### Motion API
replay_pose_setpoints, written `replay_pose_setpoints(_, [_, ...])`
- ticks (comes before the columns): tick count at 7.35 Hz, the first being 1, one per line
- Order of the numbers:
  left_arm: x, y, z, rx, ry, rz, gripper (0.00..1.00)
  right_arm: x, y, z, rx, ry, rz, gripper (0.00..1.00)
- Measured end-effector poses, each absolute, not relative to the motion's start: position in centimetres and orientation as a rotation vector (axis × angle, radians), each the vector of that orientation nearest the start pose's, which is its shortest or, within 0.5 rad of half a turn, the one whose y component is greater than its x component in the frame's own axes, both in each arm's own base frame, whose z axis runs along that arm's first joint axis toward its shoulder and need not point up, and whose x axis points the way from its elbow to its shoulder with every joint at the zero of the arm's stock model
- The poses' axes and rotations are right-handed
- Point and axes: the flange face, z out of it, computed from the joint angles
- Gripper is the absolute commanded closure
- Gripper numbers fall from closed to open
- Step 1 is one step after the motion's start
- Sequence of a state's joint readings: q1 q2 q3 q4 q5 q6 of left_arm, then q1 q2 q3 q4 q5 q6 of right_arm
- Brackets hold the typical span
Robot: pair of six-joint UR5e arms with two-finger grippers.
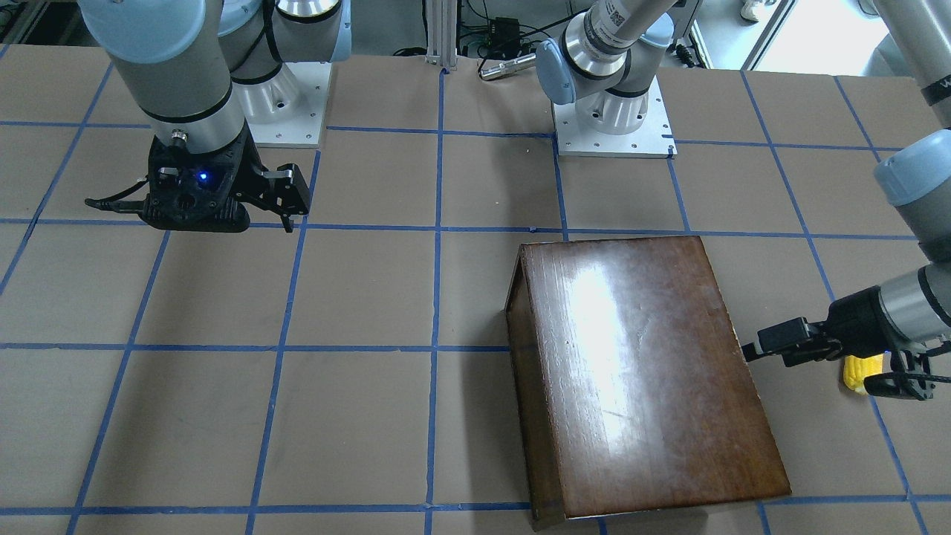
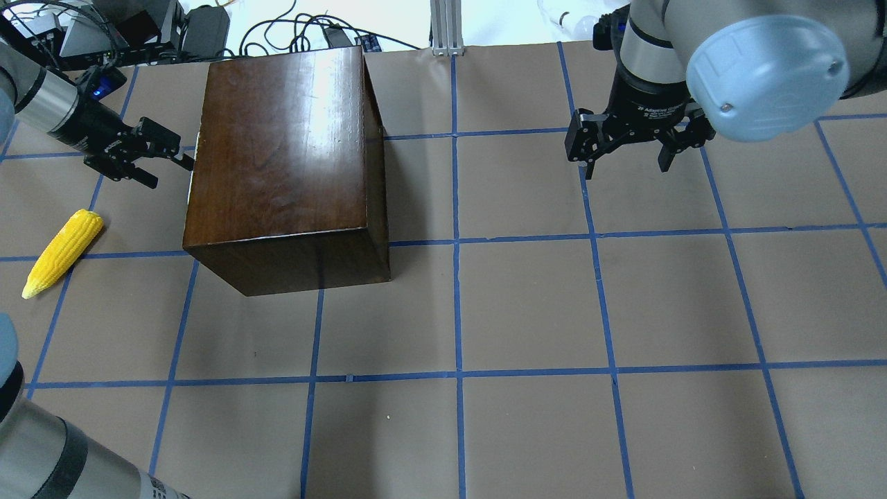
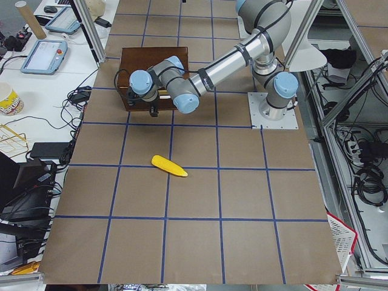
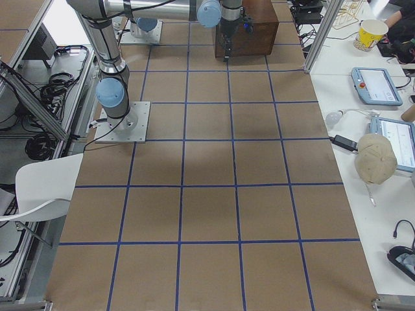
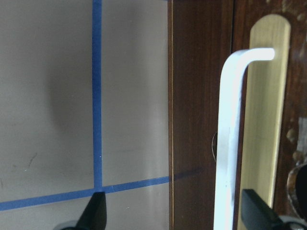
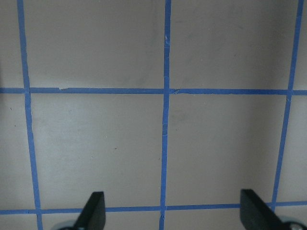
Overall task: Open drawer and put corn inside
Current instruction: 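Align the left gripper with the white handle and close on it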
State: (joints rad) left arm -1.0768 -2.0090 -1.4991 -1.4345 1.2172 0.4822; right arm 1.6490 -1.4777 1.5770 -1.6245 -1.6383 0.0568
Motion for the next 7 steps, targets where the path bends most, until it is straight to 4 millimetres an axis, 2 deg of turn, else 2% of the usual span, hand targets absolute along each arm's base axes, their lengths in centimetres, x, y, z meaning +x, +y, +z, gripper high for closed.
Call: replay_pose_setpoints(7, [14.22, -63.36, 28.1, -0.08, 3.551, 0.056, 0.0, 16.72, -51.36, 44.27, -0.037, 3.211, 0.065, 0.0])
